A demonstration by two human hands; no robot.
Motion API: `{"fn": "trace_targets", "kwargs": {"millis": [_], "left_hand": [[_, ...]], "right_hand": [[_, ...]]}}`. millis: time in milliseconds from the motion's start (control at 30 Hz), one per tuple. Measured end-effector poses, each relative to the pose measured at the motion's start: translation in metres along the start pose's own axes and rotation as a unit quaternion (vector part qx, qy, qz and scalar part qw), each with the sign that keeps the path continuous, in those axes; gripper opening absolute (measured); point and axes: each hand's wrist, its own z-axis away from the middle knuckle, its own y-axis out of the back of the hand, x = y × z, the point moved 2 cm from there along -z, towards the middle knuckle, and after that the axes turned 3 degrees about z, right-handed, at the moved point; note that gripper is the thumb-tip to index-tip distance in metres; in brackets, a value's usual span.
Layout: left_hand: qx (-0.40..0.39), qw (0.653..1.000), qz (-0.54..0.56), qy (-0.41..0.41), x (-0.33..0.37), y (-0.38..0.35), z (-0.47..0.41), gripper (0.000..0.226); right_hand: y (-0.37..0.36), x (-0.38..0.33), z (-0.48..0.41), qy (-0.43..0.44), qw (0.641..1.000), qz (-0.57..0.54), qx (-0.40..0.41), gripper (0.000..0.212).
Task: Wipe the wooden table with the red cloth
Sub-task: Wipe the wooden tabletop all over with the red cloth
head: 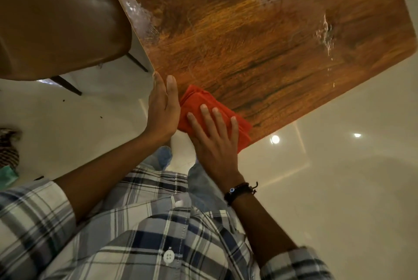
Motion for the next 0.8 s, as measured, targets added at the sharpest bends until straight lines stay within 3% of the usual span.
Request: {"fn": "trace_targets", "kwargs": {"millis": [200, 333, 467, 567, 667, 800], "left_hand": [[-0.019, 0.999, 0.042, -0.007, -0.004, 0.003, -0.002, 0.078], [-0.035, 0.998, 0.05, -0.018, -0.005, 0.005, 0.005, 0.074], [-0.036, 0.998, 0.051, -0.013, -0.007, 0.004, 0.011, 0.069], [-0.034, 0.998, 0.057, -0.001, -0.011, 0.002, 0.011, 0.067], [-0.028, 0.997, 0.073, -0.011, -0.009, 0.0, 0.01, 0.07], [-0.004, 0.998, 0.068, 0.011, -0.008, -0.002, 0.007, 0.085]], "right_hand": [[0.007, 0.067, -0.036, -0.136, 0.99, -0.023, -0.003, 0.049], [0.015, 0.13, -0.066, -0.262, 0.963, -0.061, -0.004, 0.048], [0.021, 0.132, -0.088, -0.326, 0.941, -0.093, 0.0, 0.047], [0.02, 0.091, -0.081, -0.237, 0.969, -0.072, -0.005, 0.048], [0.014, 0.032, -0.057, -0.091, 0.994, -0.052, 0.011, 0.051], [0.007, -0.003, -0.014, 0.118, 0.993, -0.01, 0.001, 0.045]]}}
